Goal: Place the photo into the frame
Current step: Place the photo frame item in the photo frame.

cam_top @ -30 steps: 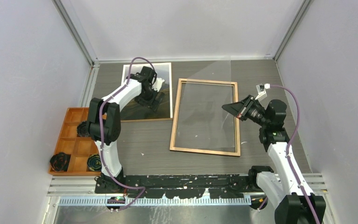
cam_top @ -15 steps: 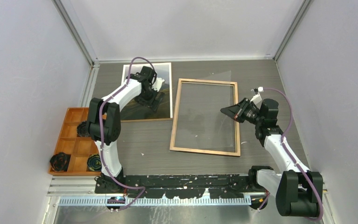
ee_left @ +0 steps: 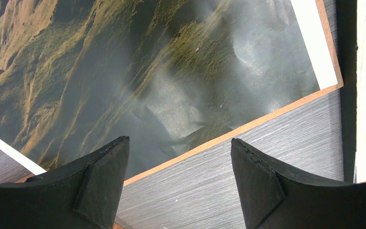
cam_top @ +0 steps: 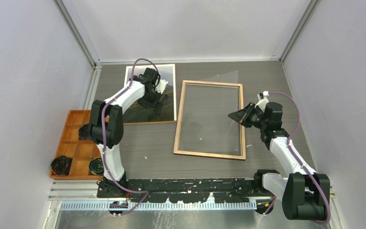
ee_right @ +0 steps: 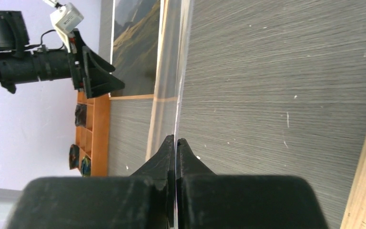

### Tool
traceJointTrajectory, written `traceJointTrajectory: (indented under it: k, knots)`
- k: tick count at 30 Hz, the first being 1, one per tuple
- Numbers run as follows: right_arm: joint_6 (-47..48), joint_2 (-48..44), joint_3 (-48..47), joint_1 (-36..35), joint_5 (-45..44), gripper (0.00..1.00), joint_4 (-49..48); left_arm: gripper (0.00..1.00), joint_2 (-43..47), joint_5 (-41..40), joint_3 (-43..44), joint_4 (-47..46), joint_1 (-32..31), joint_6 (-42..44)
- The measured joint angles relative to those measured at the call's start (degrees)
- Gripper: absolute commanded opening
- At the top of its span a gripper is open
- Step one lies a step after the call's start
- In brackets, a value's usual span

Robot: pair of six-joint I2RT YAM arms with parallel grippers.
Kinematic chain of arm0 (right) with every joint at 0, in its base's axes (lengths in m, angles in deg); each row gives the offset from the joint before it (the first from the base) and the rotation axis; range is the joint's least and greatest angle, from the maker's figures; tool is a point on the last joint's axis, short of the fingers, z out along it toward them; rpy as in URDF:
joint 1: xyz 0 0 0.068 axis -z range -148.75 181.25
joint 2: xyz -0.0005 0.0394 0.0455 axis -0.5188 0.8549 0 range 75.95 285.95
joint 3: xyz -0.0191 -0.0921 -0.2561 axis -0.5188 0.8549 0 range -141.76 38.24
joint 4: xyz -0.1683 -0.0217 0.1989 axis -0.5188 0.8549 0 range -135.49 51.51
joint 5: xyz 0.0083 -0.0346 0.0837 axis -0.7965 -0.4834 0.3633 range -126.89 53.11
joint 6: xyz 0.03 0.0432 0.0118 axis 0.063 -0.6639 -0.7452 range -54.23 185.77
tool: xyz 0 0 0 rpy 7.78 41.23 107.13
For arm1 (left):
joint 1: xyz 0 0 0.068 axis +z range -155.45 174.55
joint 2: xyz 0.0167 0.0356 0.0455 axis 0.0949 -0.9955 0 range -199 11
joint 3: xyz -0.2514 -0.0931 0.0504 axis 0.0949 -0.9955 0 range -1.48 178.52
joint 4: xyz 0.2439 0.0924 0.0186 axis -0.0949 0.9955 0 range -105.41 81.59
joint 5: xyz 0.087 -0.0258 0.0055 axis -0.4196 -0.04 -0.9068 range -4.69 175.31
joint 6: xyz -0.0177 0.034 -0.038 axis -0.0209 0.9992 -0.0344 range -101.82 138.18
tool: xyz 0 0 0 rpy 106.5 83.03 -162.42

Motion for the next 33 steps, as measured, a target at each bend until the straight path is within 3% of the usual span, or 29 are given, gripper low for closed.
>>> traceJointTrajectory:
  k: [17, 33]
  knots:
    - [2.1, 0.0, 0.4, 0.0, -5.3, 0.01, 2.0, 0.79, 0.0, 0.0, -0.4, 0.0, 0.0, 0.3]
    - [2.8, 3.8, 0.4, 0.0, -4.8, 0.01, 4.2, 0.79, 0.0, 0.0, -0.4, 0.0, -0.4, 0.6]
